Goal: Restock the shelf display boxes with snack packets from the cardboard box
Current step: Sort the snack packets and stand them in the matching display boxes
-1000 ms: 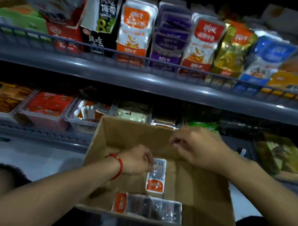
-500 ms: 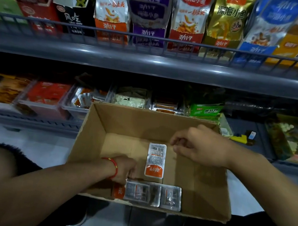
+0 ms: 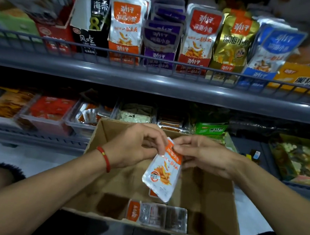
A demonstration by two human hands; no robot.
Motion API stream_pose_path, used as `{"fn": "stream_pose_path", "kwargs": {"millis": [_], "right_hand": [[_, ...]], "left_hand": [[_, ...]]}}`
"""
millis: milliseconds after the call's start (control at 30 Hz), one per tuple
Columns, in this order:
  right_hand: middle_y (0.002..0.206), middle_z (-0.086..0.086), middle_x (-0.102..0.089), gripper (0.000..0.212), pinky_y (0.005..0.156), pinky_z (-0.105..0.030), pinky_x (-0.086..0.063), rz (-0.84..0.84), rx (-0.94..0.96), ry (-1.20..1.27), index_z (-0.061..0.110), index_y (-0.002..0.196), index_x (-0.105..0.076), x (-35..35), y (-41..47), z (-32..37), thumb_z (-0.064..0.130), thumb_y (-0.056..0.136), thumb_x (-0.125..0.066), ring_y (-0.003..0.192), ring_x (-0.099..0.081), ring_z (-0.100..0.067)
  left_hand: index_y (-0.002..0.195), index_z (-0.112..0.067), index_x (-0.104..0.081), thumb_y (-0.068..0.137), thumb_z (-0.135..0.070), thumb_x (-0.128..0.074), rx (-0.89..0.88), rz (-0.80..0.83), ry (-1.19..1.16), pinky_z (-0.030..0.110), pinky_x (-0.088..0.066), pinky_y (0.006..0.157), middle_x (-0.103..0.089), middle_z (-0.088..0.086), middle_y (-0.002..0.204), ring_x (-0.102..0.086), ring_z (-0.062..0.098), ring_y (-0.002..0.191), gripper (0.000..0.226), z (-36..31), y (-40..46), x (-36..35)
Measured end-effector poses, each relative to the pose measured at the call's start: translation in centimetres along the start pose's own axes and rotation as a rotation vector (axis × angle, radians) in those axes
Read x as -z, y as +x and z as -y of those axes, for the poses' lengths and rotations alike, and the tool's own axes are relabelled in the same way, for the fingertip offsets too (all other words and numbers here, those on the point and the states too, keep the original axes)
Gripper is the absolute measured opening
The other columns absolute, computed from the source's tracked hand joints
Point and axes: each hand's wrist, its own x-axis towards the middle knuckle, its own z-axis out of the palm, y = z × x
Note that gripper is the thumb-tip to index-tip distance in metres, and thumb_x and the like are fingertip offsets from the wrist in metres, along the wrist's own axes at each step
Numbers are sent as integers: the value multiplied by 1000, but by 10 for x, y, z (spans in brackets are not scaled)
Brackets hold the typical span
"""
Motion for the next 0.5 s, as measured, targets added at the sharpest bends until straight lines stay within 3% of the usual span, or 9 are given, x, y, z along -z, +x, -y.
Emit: {"fn": "stream_pose_path", "kwargs": {"millis": [67, 133, 200, 267, 367, 433, 500], "right_hand": [[99, -12, -76, 11, 75, -28, -56, -85, 80, 92, 11, 100, -74, -2, -2, 7, 16, 90, -70, 90, -70, -20], [97, -14, -75, 17, 70, -26, -54, -186, 153, 129, 6, 102, -74, -1, -4, 13, 16, 88, -71, 87, -67, -21], [101, -15, -75, 25, 69, -25, -53, -250, 199, 168, 2, 110, -72, 0, -6, 19, 17, 90, -70, 87, -67, -19], [103, -16, -76, 25, 70, -24, -54, -304, 210, 219, 2, 112, -72, -1, -10, 22, 17, 92, -69, 86, -69, -17], [101, -16, -77, 26, 76, -26, -54, -374, 221, 277, 0, 113, -71, -7, -14, 27, 15, 93, -66, 88, -71, -18], [91, -12, -77, 25, 79, -27, -54, -402, 243, 308, -2, 114, -70, -12, -18, 30, 14, 94, -66, 88, -72, -18], [94, -12, -78, 26, 81, -27, -56, -428, 260, 338, -1, 115, -70, -16, -21, 34, 13, 94, -66, 90, -74, -19]], "left_hand": [[89, 0, -72, 85, 17, -66, 76, -164, -191, 33, -59, 85, -72, 15, 100, -72, 19, 93, 18, -6, -1, 1], [102, -2, -68, 86, 12, -66, 231, -293, -446, 35, -59, 81, -73, 17, 104, -73, 19, 90, 21, -13, -4, 3], [114, -8, -66, 82, -7, -75, 398, -229, -640, 35, -60, 78, -74, 13, 108, -73, 20, 93, 33, -18, -9, 4], [117, -7, -65, 80, -6, -76, 450, -126, -683, 35, -61, 78, -75, 12, 109, -73, 25, 97, 39, -23, -15, 2], [115, 2, -65, 81, 11, -71, 457, -259, -714, 36, -63, 72, -76, 17, 103, -74, 30, 92, 35, -26, -15, 6], [117, 4, -65, 83, 11, -70, 447, -319, -744, 38, -64, 75, -76, 18, 104, -74, 32, 94, 35, -29, -13, 13], [117, 4, -65, 85, 7, -69, 424, -307, -767, 39, -63, 79, -75, 18, 106, -74, 33, 97, 33, -31, -12, 22]]}}
